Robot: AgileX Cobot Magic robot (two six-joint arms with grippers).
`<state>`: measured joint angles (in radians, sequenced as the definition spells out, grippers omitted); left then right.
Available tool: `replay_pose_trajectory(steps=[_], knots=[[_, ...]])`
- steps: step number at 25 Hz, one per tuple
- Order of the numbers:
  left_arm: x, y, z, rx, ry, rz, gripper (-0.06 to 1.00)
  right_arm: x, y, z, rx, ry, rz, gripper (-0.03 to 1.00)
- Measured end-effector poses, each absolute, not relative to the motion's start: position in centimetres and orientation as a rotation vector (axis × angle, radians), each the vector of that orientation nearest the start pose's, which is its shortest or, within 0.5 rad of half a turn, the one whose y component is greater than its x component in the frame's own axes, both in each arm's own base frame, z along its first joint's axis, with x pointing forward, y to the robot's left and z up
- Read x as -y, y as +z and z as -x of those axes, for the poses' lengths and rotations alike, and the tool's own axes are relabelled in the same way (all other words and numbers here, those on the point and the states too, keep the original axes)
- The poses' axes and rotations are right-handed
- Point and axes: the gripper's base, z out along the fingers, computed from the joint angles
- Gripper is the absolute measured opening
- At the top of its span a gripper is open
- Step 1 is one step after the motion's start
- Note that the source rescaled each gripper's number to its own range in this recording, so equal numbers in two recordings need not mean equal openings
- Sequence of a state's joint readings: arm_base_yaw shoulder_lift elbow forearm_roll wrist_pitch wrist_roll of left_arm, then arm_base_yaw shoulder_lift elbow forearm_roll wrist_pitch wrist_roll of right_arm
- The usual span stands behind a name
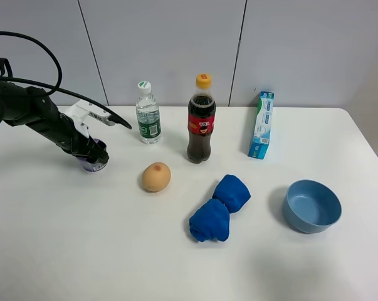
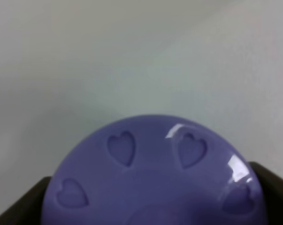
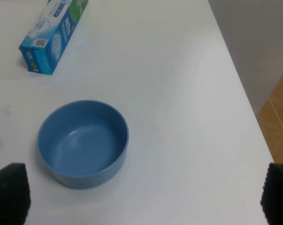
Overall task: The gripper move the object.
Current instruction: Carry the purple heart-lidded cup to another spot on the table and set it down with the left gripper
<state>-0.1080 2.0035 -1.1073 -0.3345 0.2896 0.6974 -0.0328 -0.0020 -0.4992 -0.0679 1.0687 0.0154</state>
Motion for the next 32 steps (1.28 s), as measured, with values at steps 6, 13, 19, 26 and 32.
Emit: replay_pose_trajectory(steps=[6,13,19,26,32], knots=[[5.5,14.4,-37.3,-2.555,-0.07,-0.712,0.04,0.5,27.7,0.6,-2.05,-0.092,-0.053,1.0],[8.2,22.9,-33.1,-2.431,-0.136,-0.975,0.04,0.5,27.7,0.6,-2.05,-0.092,-0.053,1.0],[12.2,25.2,-29.8,-2.264,-0.164,-1.357,0.04,0.5,27.7,0.6,-2.05,-0.092,-0.053,1.0],[15.7,22.5,-26.6,-2.168,-0.192,-1.606,0.04,0.5,27.7,0.6,-2.05,-0.092,-0.053,1.0],[16.7,19.3,-24.0,-2.124,-0.164,-1.688,0.04,0.5,27.7,0.6,-2.05,-0.092,-0.053,1.0]])
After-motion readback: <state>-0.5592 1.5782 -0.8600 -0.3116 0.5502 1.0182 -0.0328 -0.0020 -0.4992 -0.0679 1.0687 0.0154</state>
